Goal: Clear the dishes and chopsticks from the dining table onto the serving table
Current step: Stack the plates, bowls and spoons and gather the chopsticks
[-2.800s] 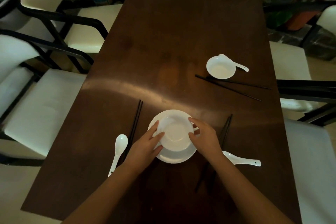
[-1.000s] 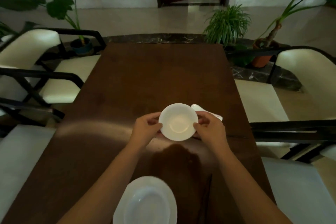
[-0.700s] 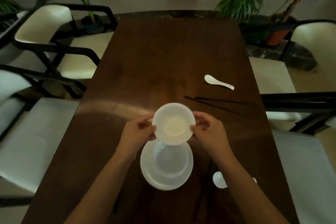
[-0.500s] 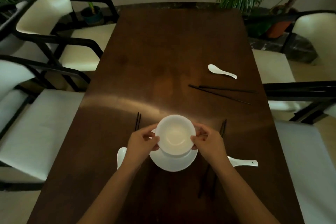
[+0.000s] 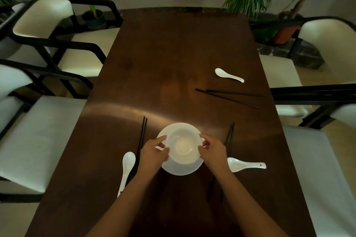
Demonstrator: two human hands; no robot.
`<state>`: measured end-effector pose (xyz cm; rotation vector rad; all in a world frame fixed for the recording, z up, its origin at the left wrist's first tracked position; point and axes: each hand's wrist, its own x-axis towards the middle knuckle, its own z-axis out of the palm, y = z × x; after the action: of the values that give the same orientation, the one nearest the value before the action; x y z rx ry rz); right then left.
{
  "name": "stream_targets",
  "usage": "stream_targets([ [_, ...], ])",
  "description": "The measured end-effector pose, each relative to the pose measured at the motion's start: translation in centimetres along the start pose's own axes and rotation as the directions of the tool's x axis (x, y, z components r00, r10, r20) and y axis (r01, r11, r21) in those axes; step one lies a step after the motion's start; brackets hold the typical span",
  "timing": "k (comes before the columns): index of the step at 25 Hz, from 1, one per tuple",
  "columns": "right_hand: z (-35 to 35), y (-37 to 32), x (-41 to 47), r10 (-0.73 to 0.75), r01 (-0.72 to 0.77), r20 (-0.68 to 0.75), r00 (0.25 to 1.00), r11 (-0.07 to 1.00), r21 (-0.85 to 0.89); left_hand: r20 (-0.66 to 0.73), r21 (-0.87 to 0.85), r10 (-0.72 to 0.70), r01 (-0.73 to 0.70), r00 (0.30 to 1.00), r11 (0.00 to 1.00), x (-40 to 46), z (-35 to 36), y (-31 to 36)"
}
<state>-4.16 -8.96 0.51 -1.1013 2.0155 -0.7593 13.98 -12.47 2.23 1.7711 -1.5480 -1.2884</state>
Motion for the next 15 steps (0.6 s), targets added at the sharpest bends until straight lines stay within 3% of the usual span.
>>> stream_targets([
  [12, -1.4, 1.8, 0.0, -0.055, 0.053, -0.041, 0.998, 0.997, -0.057, -0.013, 0.022, 0.016, -0.015, 1.0, 1.0, -0.3, -1.0, -1.5],
  [15, -4.6, 5.0, -1.3, -0.119, 0.1, -0.095, 0.988, 0.979, -0.178, -0.083, 0.12, 0.037, -0.027, 0.996, 0.992, -1.2, -4.1, -3.8],
])
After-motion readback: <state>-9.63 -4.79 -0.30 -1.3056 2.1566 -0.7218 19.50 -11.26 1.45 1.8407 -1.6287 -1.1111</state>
